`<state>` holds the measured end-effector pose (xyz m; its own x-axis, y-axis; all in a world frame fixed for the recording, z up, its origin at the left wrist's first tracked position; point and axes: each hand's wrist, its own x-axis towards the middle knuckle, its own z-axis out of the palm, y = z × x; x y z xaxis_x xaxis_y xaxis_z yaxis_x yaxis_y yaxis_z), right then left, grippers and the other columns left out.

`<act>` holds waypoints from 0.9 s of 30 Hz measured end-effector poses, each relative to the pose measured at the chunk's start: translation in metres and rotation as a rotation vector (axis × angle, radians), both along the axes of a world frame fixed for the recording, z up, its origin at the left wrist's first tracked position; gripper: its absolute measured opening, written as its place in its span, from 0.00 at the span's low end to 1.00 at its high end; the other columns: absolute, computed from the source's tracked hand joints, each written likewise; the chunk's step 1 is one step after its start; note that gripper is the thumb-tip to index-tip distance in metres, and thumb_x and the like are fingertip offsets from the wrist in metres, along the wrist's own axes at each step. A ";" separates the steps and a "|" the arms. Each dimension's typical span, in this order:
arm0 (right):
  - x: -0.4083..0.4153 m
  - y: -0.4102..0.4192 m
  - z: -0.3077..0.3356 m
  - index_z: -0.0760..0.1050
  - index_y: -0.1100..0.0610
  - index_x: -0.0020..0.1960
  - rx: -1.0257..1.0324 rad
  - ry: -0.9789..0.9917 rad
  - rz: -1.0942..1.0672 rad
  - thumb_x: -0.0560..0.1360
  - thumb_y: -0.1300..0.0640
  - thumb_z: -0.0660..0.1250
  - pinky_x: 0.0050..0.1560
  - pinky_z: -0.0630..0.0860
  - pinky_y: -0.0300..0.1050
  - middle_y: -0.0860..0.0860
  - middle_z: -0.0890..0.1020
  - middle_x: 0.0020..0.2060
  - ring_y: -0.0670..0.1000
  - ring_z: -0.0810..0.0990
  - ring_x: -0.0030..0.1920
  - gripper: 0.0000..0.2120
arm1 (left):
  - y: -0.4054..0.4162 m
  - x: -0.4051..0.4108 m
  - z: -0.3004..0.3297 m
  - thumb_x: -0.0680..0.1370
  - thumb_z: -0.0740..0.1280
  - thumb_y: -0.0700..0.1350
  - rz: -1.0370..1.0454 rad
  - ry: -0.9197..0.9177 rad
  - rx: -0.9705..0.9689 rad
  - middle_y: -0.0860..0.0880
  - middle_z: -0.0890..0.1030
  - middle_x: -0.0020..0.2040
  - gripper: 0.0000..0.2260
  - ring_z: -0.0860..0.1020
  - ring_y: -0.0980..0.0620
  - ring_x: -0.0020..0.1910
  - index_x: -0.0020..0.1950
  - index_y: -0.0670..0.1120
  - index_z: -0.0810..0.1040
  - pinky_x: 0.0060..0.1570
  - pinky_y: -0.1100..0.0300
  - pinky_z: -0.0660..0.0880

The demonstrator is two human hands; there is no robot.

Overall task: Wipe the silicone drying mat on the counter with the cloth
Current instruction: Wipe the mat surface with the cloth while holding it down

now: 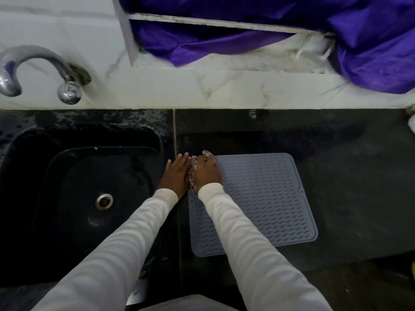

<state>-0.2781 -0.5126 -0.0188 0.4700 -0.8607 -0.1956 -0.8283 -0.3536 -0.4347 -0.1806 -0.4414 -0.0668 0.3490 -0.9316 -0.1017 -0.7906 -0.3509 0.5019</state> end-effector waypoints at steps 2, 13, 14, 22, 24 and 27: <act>0.000 -0.006 0.001 0.63 0.56 0.72 -0.044 0.087 0.109 0.81 0.51 0.56 0.64 0.69 0.48 0.56 0.58 0.75 0.55 0.67 0.70 0.21 | 0.000 0.000 -0.002 0.82 0.60 0.45 0.001 -0.012 0.006 0.48 0.55 0.80 0.26 0.51 0.48 0.79 0.79 0.44 0.57 0.76 0.48 0.42; -0.004 -0.019 0.016 0.57 0.56 0.77 0.027 0.317 0.515 0.73 0.53 0.70 0.68 0.68 0.58 0.62 0.56 0.75 0.62 0.53 0.76 0.37 | 0.002 0.001 0.000 0.81 0.61 0.41 0.022 0.014 -0.045 0.49 0.58 0.79 0.25 0.54 0.48 0.79 0.78 0.45 0.61 0.76 0.49 0.43; -0.004 -0.020 0.017 0.56 0.56 0.77 0.034 0.360 0.561 0.72 0.53 0.72 0.68 0.68 0.58 0.63 0.56 0.75 0.62 0.54 0.75 0.39 | 0.002 0.001 -0.001 0.81 0.60 0.41 0.009 -0.004 -0.033 0.49 0.57 0.80 0.25 0.53 0.47 0.79 0.79 0.45 0.60 0.76 0.49 0.43; -0.014 -0.019 0.017 0.60 0.45 0.75 0.139 0.448 0.604 0.79 0.48 0.62 0.68 0.66 0.55 0.63 0.43 0.77 0.64 0.63 0.72 0.26 | 0.001 0.001 0.002 0.82 0.58 0.41 -0.033 -0.097 0.041 0.48 0.54 0.80 0.26 0.52 0.47 0.79 0.80 0.46 0.56 0.76 0.46 0.46; -0.016 -0.015 0.017 0.59 0.44 0.75 0.163 0.471 0.603 0.78 0.49 0.64 0.68 0.66 0.55 0.62 0.40 0.76 0.66 0.62 0.72 0.27 | 0.002 0.001 0.002 0.82 0.58 0.42 -0.032 -0.100 0.062 0.48 0.54 0.81 0.26 0.51 0.47 0.80 0.80 0.46 0.55 0.76 0.46 0.46; -0.022 -0.007 0.022 0.60 0.46 0.75 0.175 0.461 0.601 0.79 0.50 0.62 0.69 0.65 0.54 0.62 0.41 0.77 0.65 0.63 0.72 0.26 | 0.002 0.000 0.003 0.82 0.59 0.44 -0.044 -0.124 0.096 0.48 0.52 0.81 0.28 0.50 0.47 0.80 0.80 0.46 0.53 0.76 0.46 0.46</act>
<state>-0.3003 -0.5193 0.0030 0.6845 -0.4226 -0.5940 -0.6267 -0.7574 -0.1833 -0.1801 -0.4399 -0.0637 0.3230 -0.9345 -0.1497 -0.8602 -0.3558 0.3654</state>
